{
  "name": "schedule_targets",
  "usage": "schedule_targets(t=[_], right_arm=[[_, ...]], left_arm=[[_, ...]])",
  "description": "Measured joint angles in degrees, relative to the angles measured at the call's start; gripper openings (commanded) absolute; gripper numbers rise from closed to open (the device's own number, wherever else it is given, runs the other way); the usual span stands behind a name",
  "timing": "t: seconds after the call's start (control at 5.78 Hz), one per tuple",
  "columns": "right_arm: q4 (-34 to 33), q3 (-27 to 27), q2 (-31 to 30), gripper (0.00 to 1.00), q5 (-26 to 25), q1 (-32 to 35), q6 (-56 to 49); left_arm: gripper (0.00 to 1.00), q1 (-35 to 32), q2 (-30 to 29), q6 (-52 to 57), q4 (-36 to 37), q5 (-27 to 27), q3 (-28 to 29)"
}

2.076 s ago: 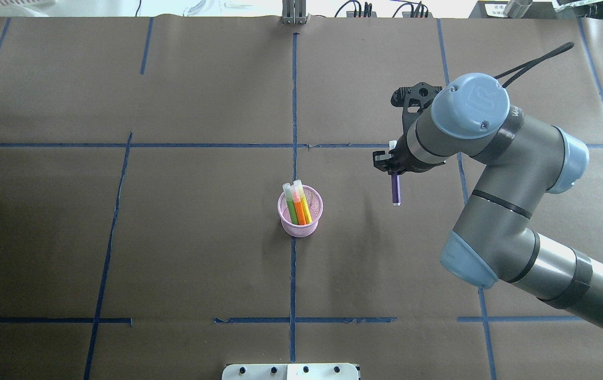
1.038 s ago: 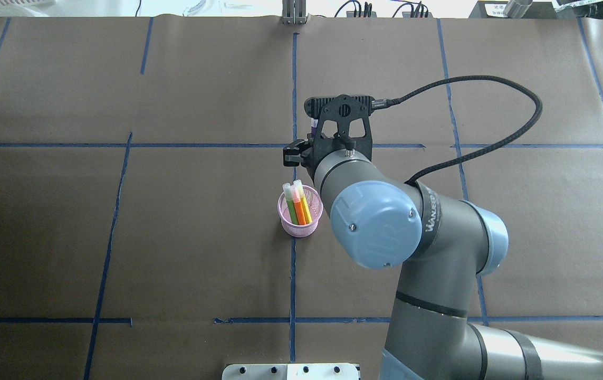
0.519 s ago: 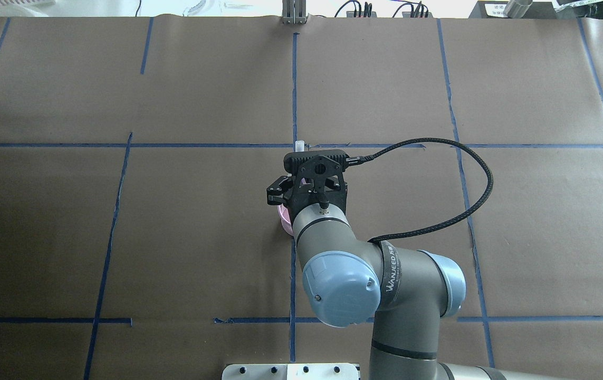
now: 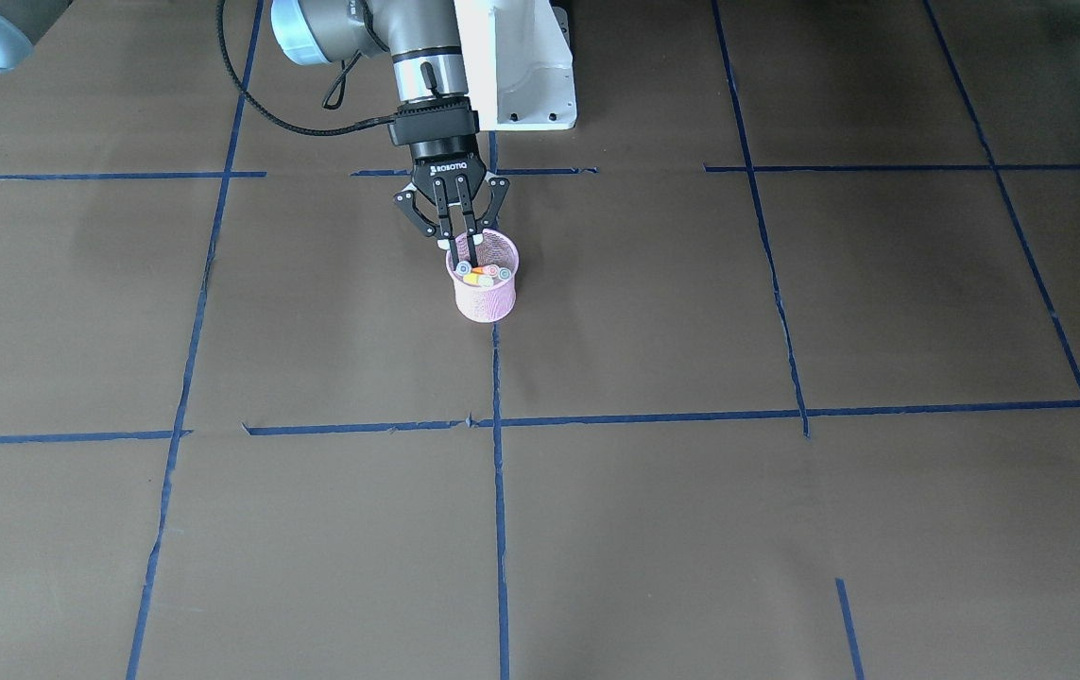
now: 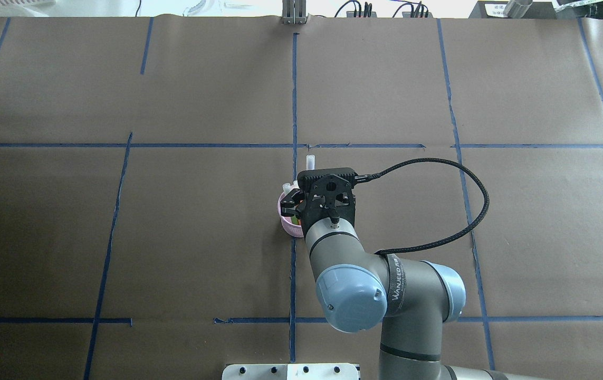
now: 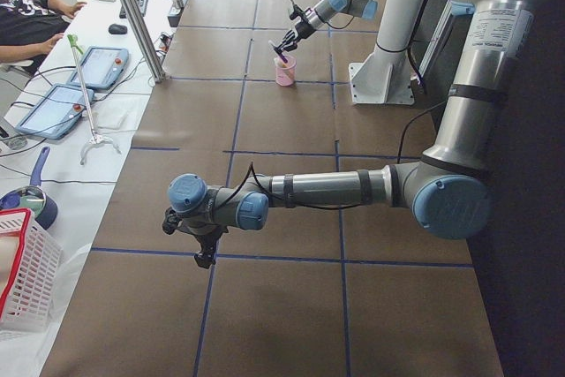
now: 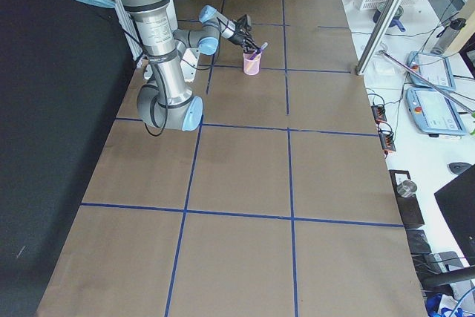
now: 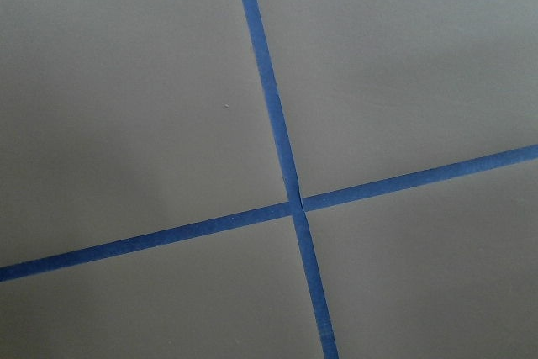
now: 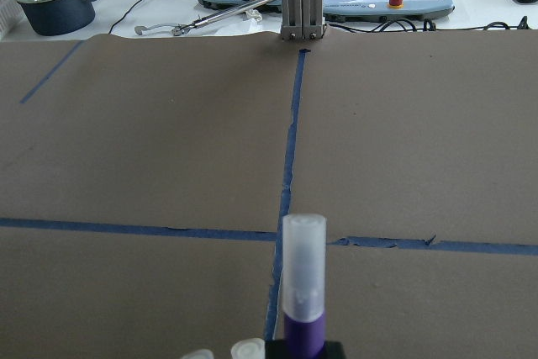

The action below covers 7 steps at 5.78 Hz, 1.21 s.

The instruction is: Collect pens into pen holder

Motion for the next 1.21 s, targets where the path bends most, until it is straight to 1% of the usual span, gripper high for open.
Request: schedule_targets(t=[0.17,0.35,0.52,0.69,0.86,1.04,1.21], right_arm=[[0.0,-0.1,0.0,1.00,0.0,-0.3,0.1],[0.0,0.0,0.2,1.00,0.1,-0.4,0.1],[-0.1,0.2,0.4,1.00,1.3,0.0,0.0],[-0.4,1.2,0.3,1.00,7.1,2.3,-0.3],[-1.8,3.1,-0.1,1.00,17.2,6.8,-0.6],[-5.8,4.6,-0.6,1.00,29.7,13.0,-1.1],[-11.5,5.2,-1.1,1.00,43.7,20.6,-4.3]], left_arm=[[1.00,0.0,0.0,0.0,0.0,0.1,0.0],[1.00,0.0,0.0,0.0,0.1,0.1,0.0],[1.00,0.1,0.0,0.0,0.1,0.1,0.0],[1.00,0.1,0.0,0.0,0.1,0.1,0.0],[1.00,0.2,0.0,0.0,0.1,0.1,0.0],[1.00,0.2,0.0,0.1,0.0,0.2,0.0],[1.00,0.2,0.0,0.1,0.0,0.3,0.0]])
